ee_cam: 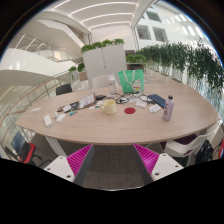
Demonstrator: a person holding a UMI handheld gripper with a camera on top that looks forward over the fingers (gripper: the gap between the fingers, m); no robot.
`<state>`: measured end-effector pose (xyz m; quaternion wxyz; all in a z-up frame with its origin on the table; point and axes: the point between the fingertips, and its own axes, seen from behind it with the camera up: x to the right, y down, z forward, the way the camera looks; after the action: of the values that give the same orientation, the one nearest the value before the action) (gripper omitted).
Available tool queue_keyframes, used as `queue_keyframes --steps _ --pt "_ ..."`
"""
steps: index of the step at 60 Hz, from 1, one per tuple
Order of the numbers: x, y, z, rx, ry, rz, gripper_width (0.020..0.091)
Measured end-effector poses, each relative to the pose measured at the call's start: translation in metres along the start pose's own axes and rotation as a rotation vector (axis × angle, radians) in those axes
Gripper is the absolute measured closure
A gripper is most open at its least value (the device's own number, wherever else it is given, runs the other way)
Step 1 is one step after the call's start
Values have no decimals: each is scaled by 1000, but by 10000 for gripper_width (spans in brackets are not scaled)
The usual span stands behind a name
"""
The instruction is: Pour water
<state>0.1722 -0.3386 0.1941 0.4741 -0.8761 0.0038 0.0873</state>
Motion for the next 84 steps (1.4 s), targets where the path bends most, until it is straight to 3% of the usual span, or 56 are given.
queue_keyframes --steps 5,13,24,39,54,59,62,64,78,84 --pt "11 1 2 -15 17 38 274" --pt "15 0 12 20 45 68 280" --pt "113 -42 46 215 151 16 287" --pt "309 -99 189 339 298 -9 286" --pt "400 -126 315 343 320 -17 286" --pt "405 -135 340 365 297 -8 336" --pt "403 -141 349 376 276 -17 435" --pt "401 -142 355 371 265 -27 537" --pt "405 -146 357 387 294 -10 583" --pt "406 -142 360 331 305 27 637"
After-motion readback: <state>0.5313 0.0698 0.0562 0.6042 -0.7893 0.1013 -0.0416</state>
